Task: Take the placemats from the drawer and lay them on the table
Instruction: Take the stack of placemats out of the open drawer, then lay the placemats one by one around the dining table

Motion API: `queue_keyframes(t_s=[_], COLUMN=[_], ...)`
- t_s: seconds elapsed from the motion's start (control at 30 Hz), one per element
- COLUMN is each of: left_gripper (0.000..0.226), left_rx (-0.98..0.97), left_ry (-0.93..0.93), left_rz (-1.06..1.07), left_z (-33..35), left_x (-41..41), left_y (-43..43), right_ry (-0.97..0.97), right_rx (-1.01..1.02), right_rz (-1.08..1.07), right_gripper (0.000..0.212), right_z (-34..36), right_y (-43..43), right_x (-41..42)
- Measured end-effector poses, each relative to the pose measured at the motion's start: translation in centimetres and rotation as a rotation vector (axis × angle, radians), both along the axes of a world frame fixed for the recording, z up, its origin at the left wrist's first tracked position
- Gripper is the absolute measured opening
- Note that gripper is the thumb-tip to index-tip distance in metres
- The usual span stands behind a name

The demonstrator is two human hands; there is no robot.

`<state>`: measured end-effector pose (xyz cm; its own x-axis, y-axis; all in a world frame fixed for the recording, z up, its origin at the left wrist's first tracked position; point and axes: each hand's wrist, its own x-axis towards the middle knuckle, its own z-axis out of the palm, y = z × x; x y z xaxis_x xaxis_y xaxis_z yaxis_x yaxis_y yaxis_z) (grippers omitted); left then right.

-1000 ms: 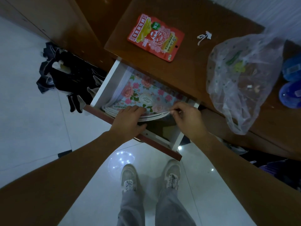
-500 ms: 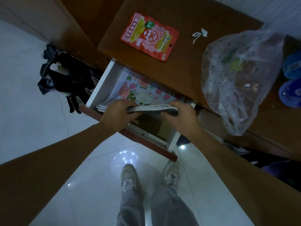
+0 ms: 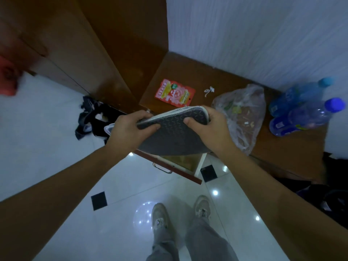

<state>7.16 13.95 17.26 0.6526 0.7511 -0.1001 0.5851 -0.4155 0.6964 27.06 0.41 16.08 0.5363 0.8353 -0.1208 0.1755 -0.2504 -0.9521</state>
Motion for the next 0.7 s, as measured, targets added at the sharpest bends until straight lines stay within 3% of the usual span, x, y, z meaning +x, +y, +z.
queue_keyframes(t_s=[0.33,0.5,0.57,0.7], left_gripper=[0.021,0.038,0.040,0.037], left_rx=[0.156,0.262,0.127,-0.406], left_ry=[-0.162,-0.174,-0.192,-0.327], left_rz=[0.162,0.467,0.613,0.737], left_z=[19.2,24.4,25.6,26.5], left_x=[-8.5,-13.4,-15.0,-16.4], left_y=[-4.8,-8.6,-10.4,-13.6], right_ry=[-0.239,-0.332,-0.370,-0.384], right_rx=[0.144,0.202,0.220,0.279], right_rz=[-0.060,-0.053,-0.037,0.128], right_gripper=[0.022,0.017,0.015,0.013], right_z=[21.3,27.0,27.9,27.4], right_y=[-3.9,-5.8,-6.0,-5.9], right_x=[-10.5,-14.6,-16.1,-19.1])
